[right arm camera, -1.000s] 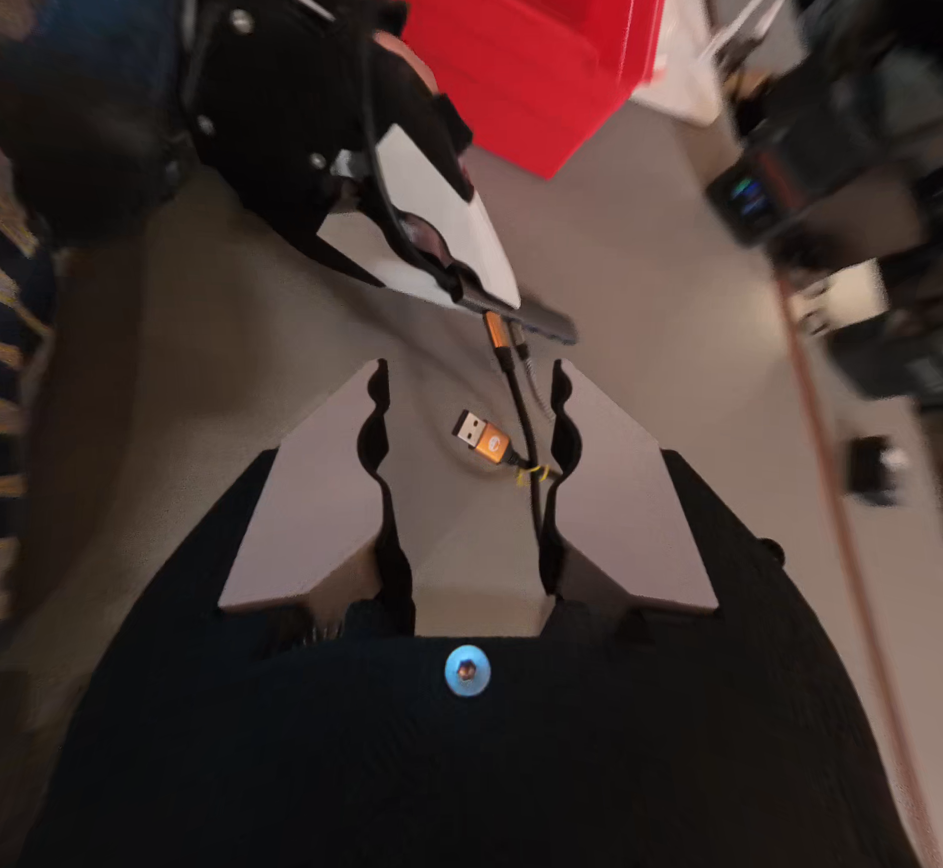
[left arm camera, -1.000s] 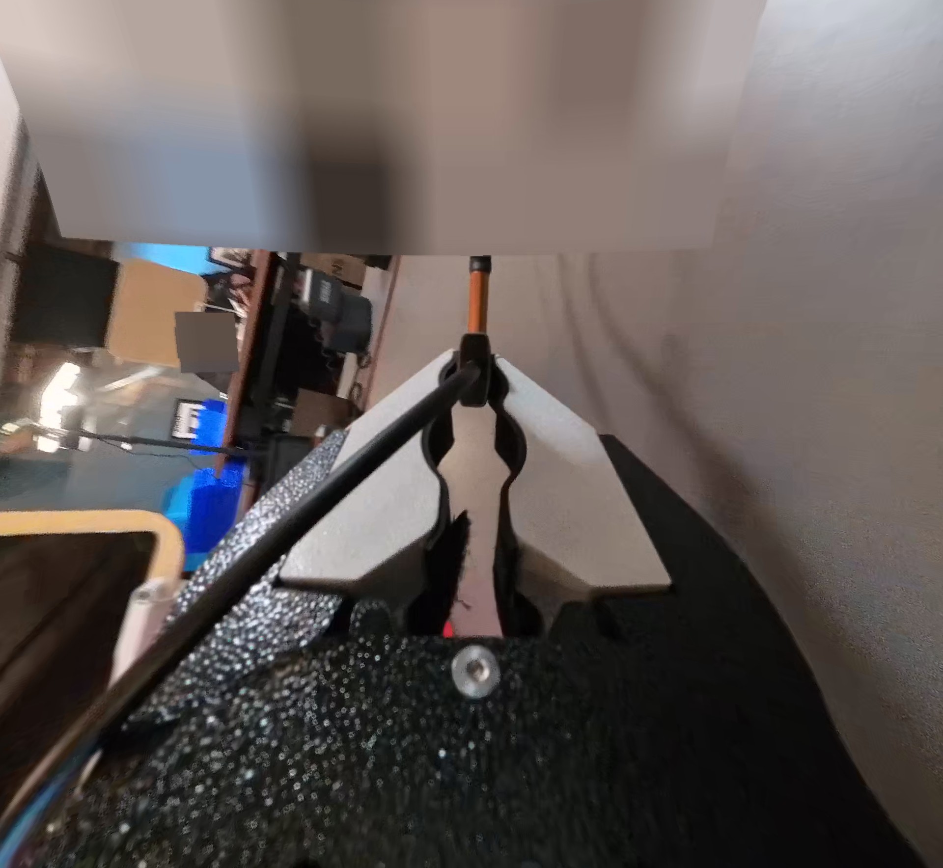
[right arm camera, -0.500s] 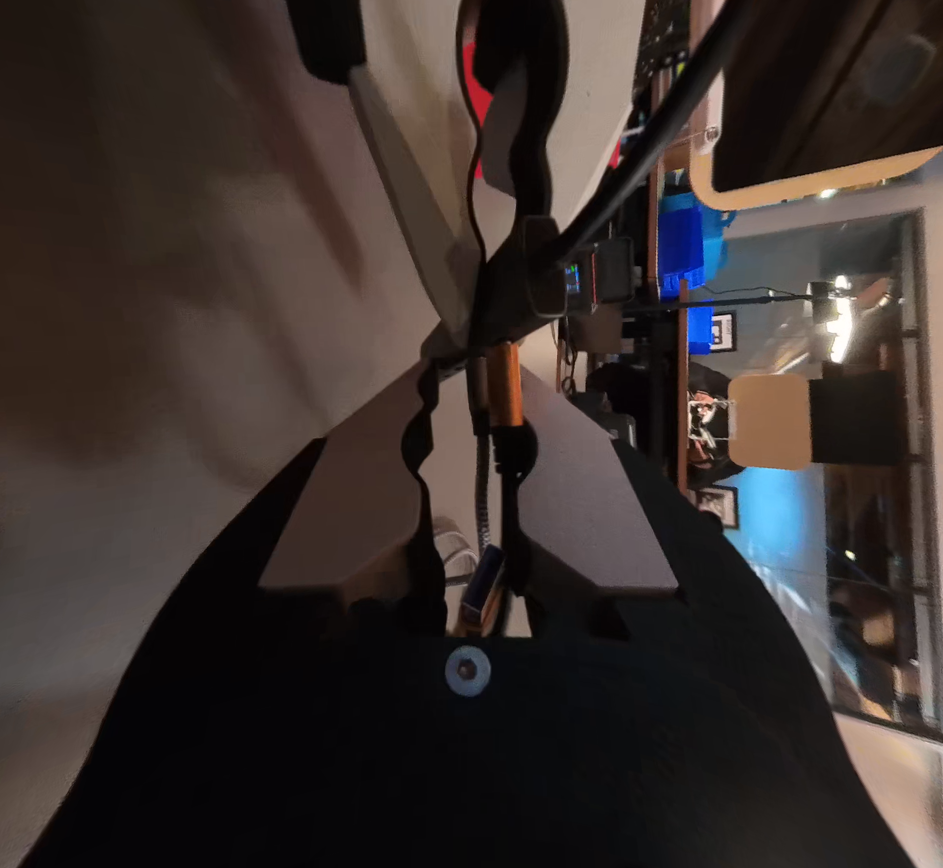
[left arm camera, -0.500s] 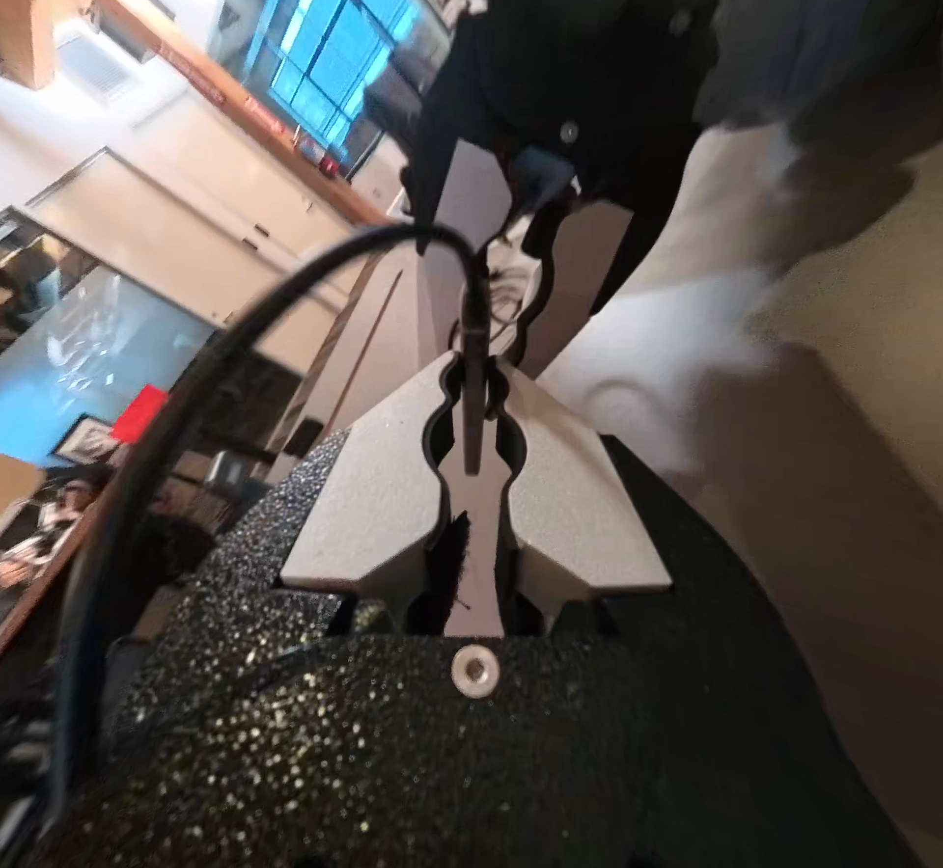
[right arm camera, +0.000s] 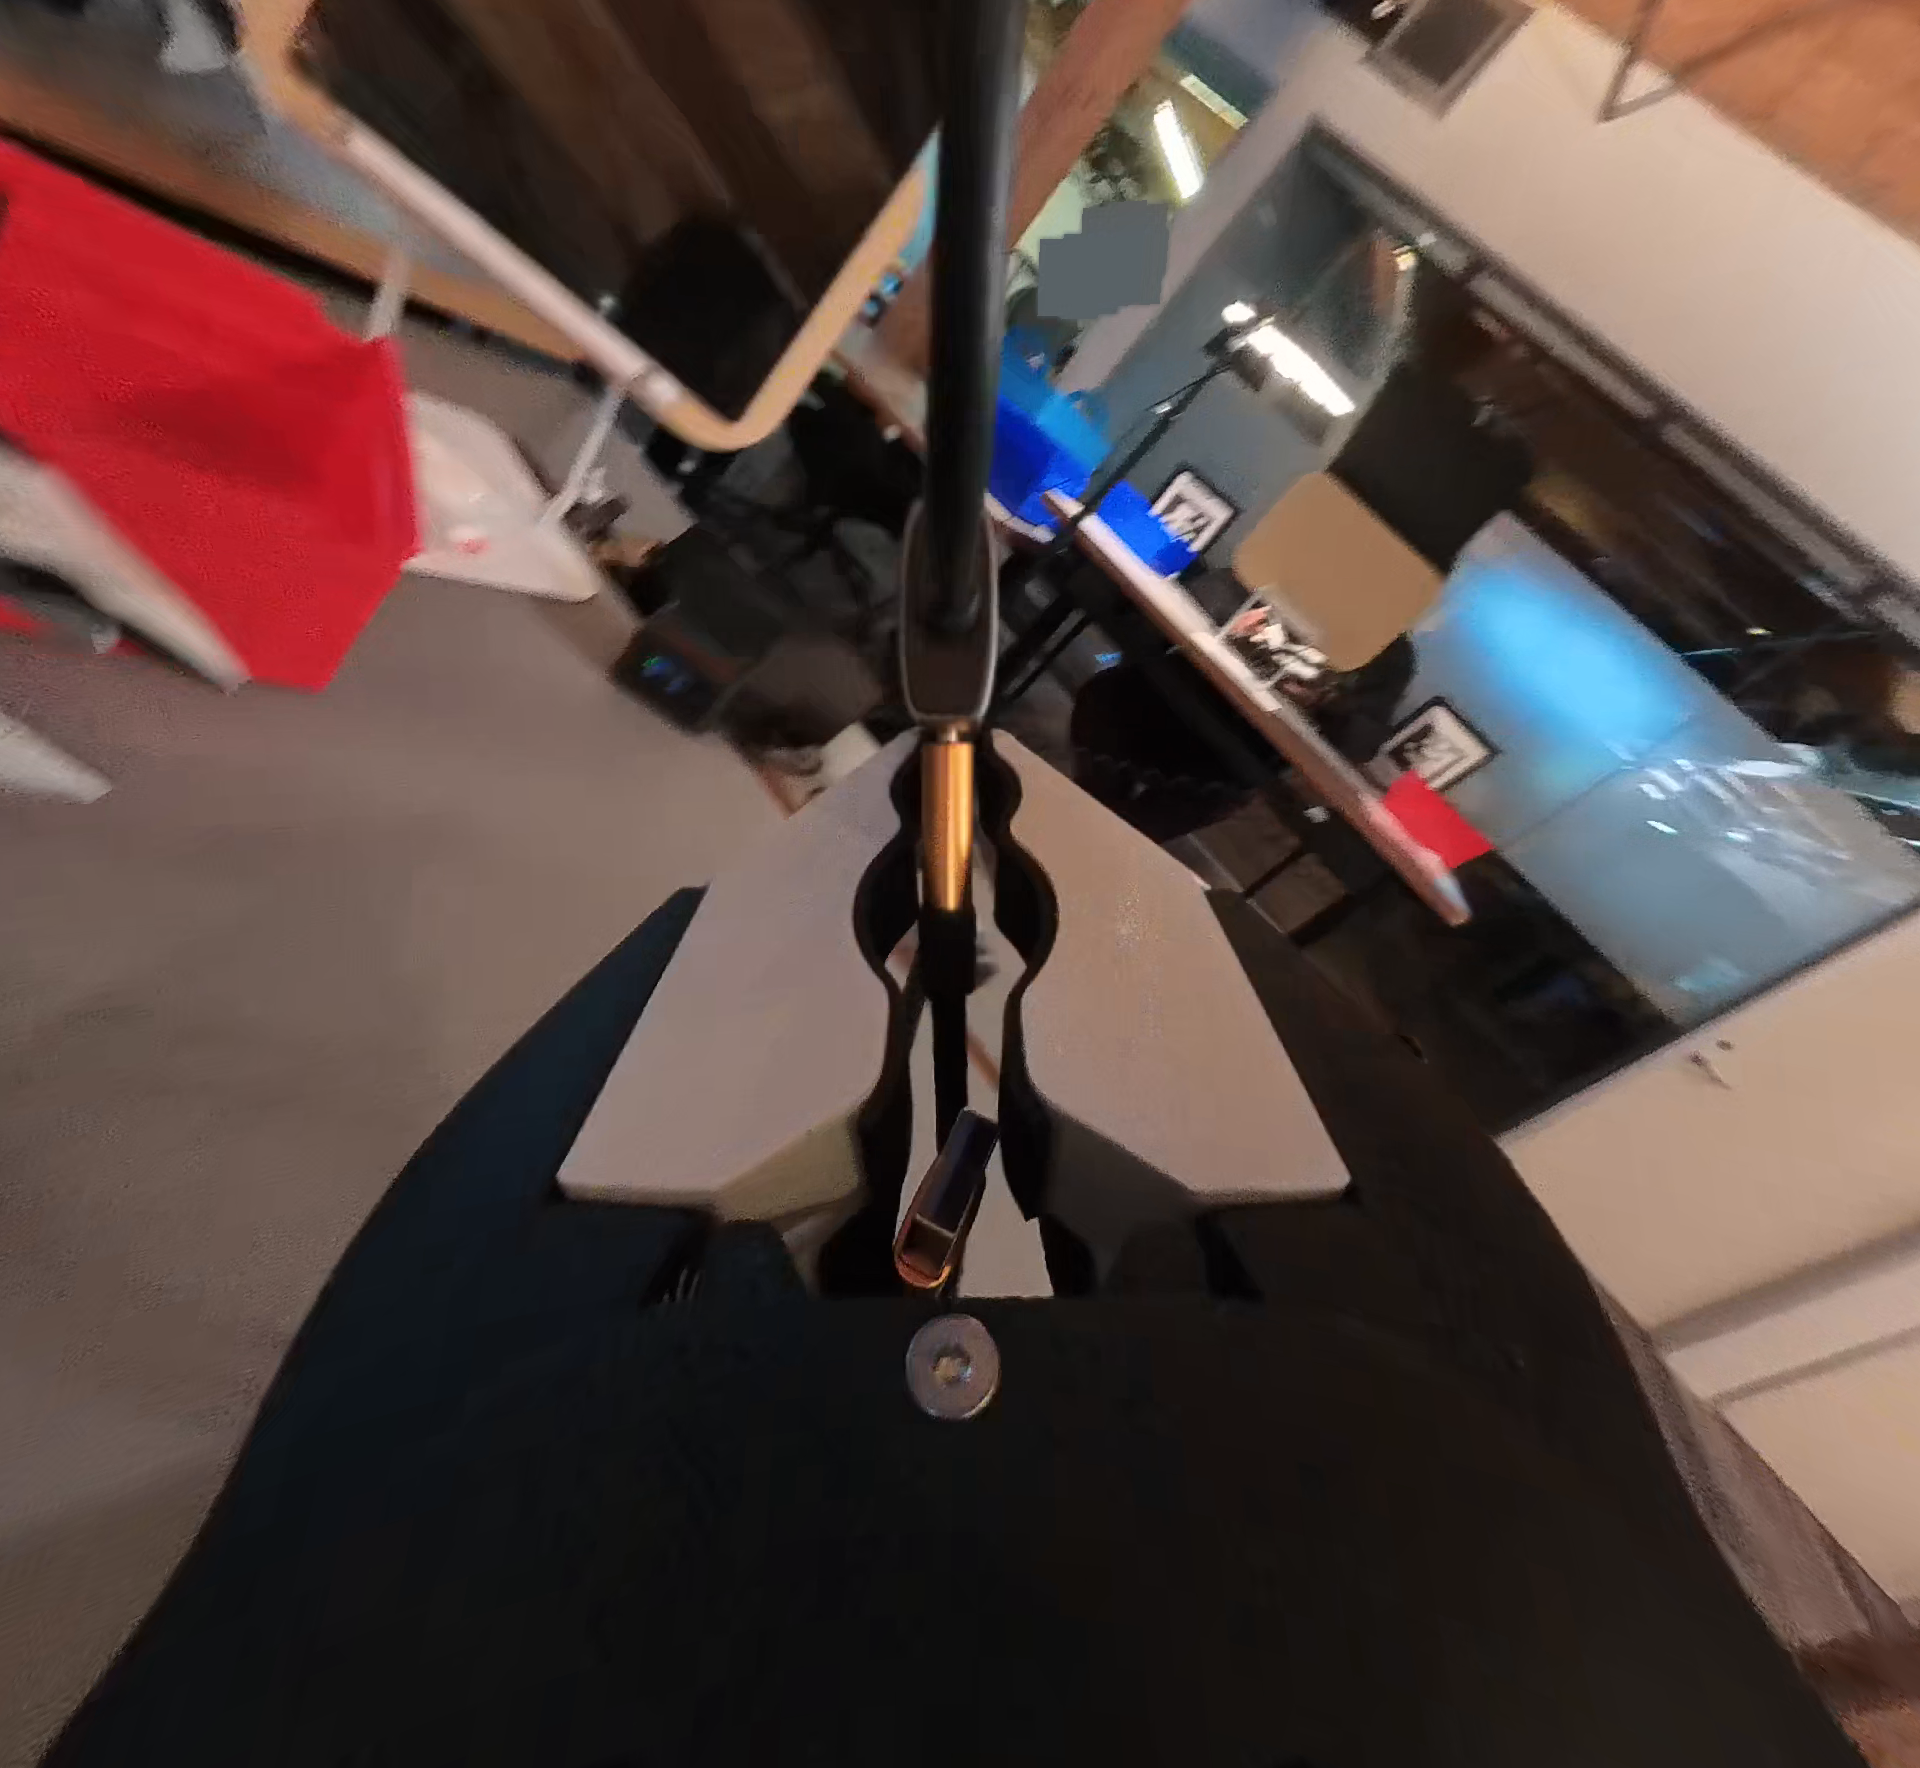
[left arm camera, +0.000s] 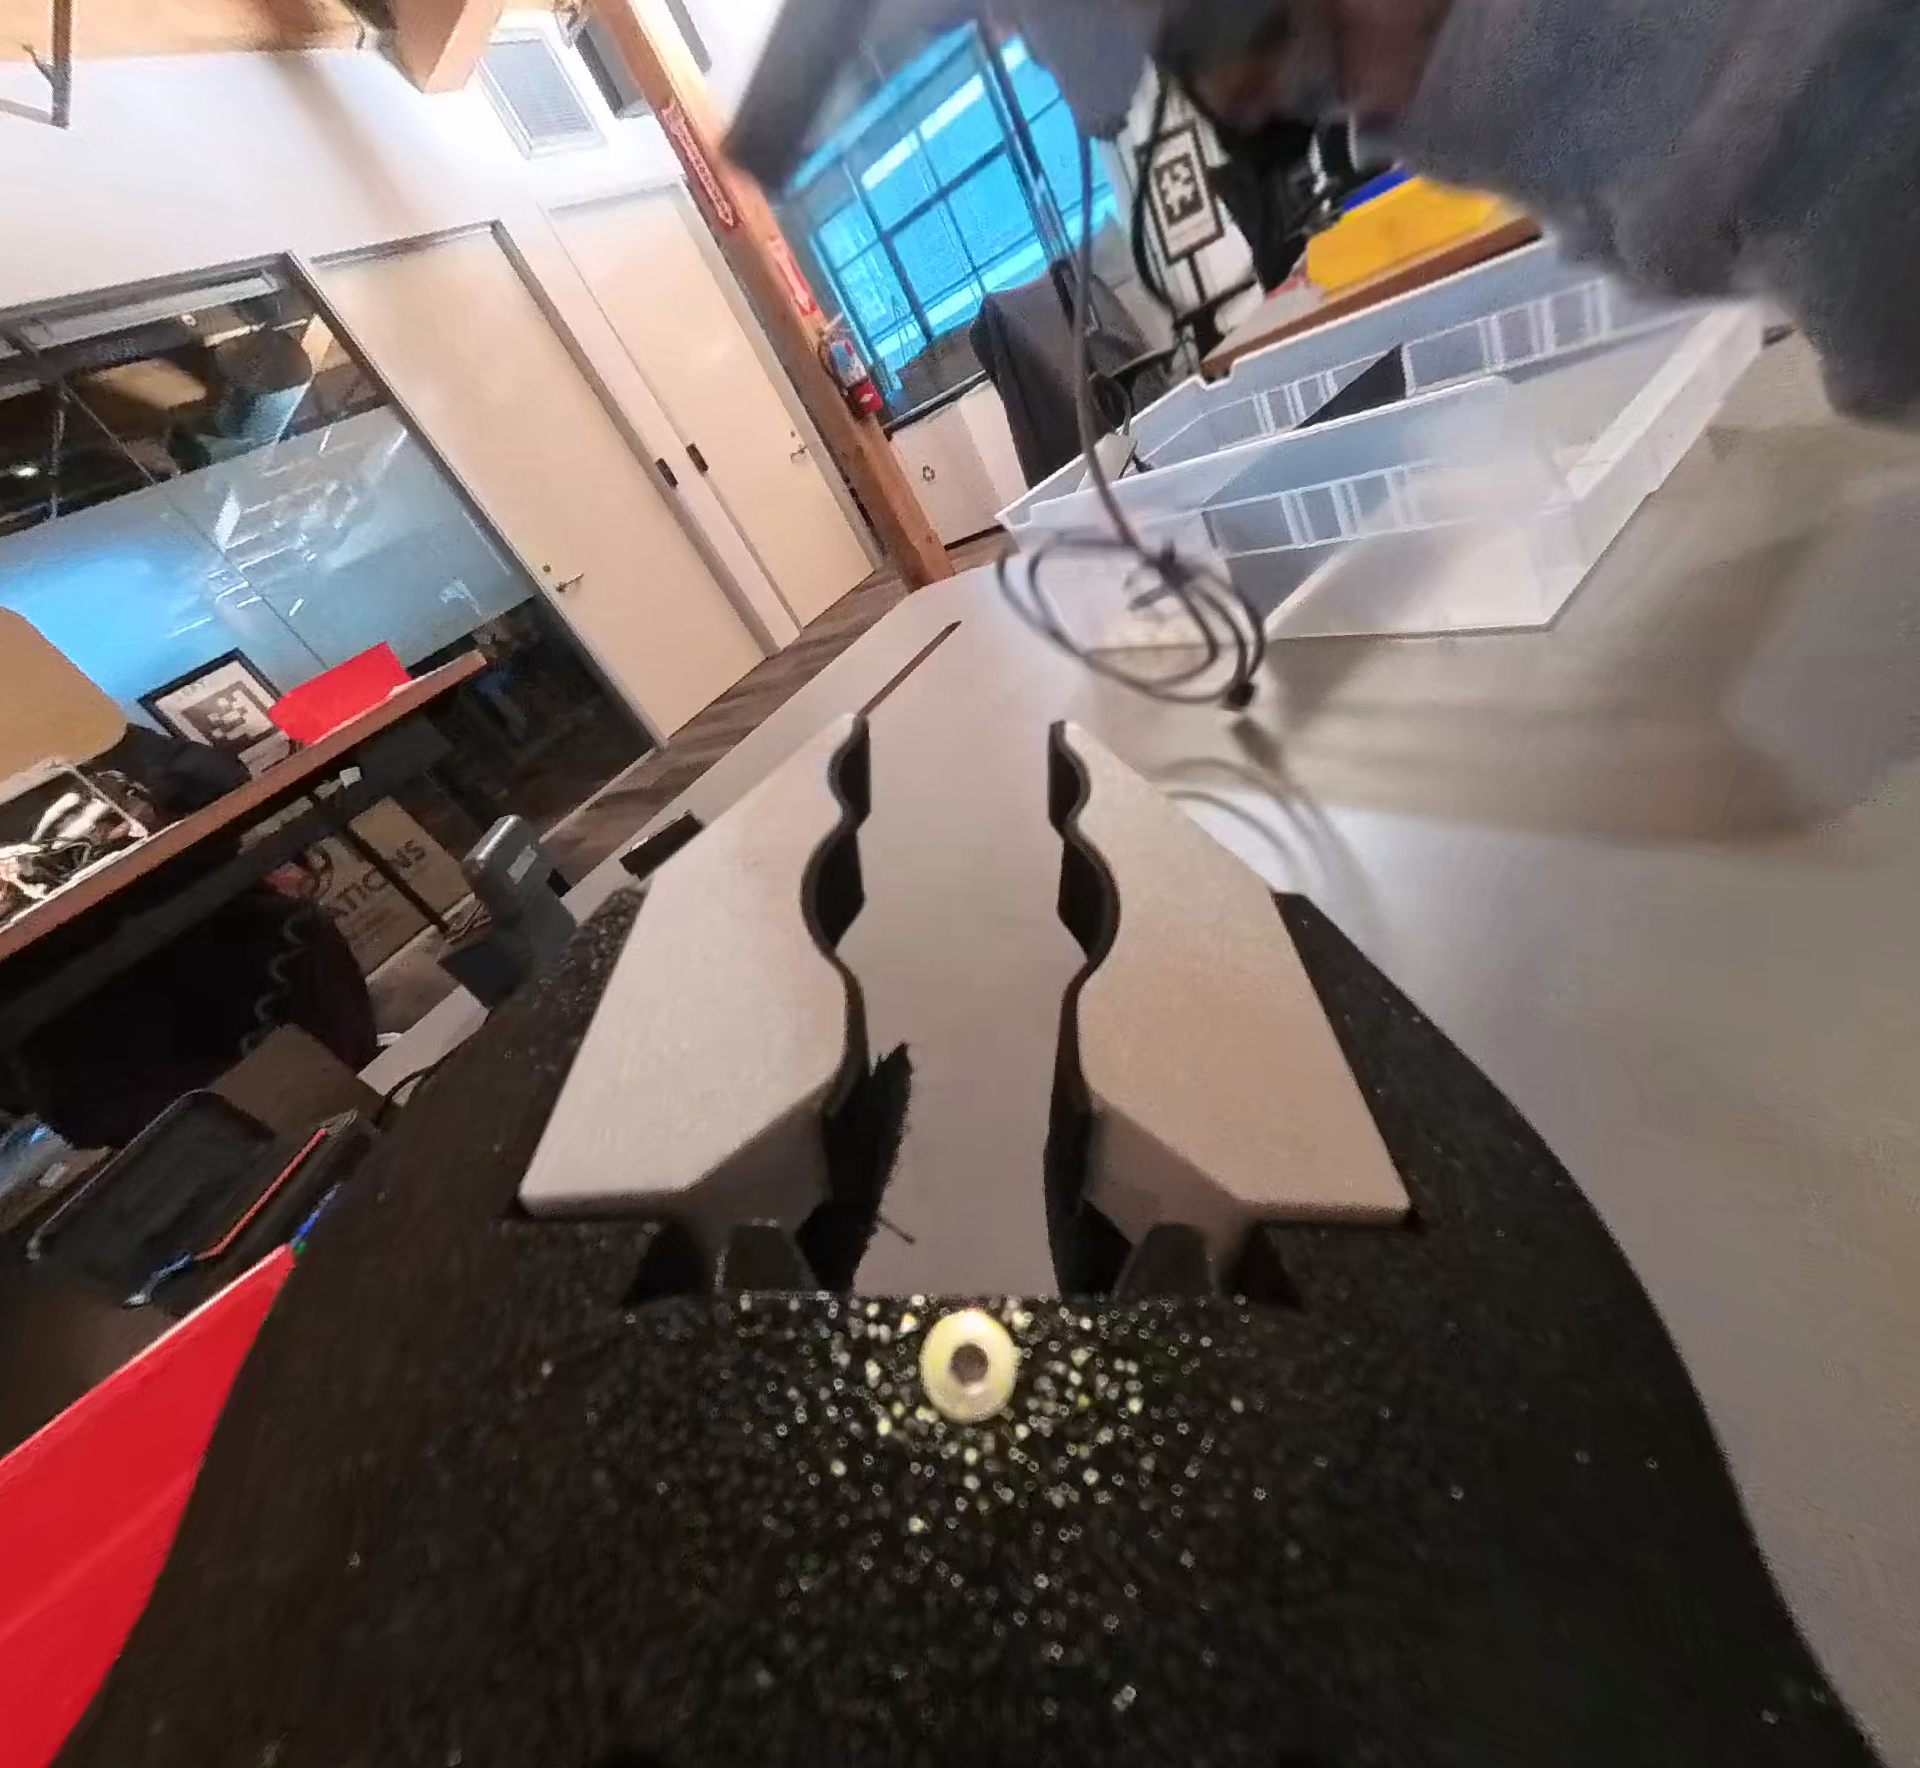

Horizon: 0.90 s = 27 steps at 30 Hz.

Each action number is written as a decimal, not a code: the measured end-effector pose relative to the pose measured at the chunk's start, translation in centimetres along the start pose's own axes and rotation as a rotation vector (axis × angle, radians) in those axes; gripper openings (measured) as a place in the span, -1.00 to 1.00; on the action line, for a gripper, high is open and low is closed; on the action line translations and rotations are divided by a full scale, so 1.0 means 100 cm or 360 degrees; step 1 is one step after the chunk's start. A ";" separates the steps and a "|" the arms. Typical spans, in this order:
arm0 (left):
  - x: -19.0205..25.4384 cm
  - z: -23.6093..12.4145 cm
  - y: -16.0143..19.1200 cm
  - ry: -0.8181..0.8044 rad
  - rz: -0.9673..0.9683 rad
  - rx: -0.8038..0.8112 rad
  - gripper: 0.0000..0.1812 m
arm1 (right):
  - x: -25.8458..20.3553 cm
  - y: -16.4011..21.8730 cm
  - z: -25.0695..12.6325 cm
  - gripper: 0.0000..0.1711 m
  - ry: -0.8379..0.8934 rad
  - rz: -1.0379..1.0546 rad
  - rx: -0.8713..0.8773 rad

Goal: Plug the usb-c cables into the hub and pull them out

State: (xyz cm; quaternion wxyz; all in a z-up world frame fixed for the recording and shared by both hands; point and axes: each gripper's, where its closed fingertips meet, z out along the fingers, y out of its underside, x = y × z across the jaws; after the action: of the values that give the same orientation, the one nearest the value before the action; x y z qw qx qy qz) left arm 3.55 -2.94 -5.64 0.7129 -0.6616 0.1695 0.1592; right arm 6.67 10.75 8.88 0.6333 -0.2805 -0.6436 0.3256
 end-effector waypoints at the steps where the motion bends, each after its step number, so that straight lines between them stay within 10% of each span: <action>1: 0.001 0.001 0.002 -0.0002 0.0021 -0.0017 -0.66 | 0.023 -0.012 -0.004 -0.93 0.0049 -0.0002 0.0029; 13: 0.006 0.007 0.030 0.0094 -0.0139 -0.0235 -1.00 | 0.180 -0.085 -0.047 -0.93 0.0242 -0.0210 0.0102; 27: 0.011 0.008 0.037 0.0162 -0.0307 -0.0262 -1.00 | 0.132 0.186 -0.082 -0.94 -0.0064 0.0015 -0.0787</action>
State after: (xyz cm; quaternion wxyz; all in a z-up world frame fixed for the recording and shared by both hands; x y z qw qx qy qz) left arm 2.89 -1.83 -9.38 0.6587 -0.7384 0.1272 0.0695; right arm 13.38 33.27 2.71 0.5309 -0.4235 -0.7149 0.1665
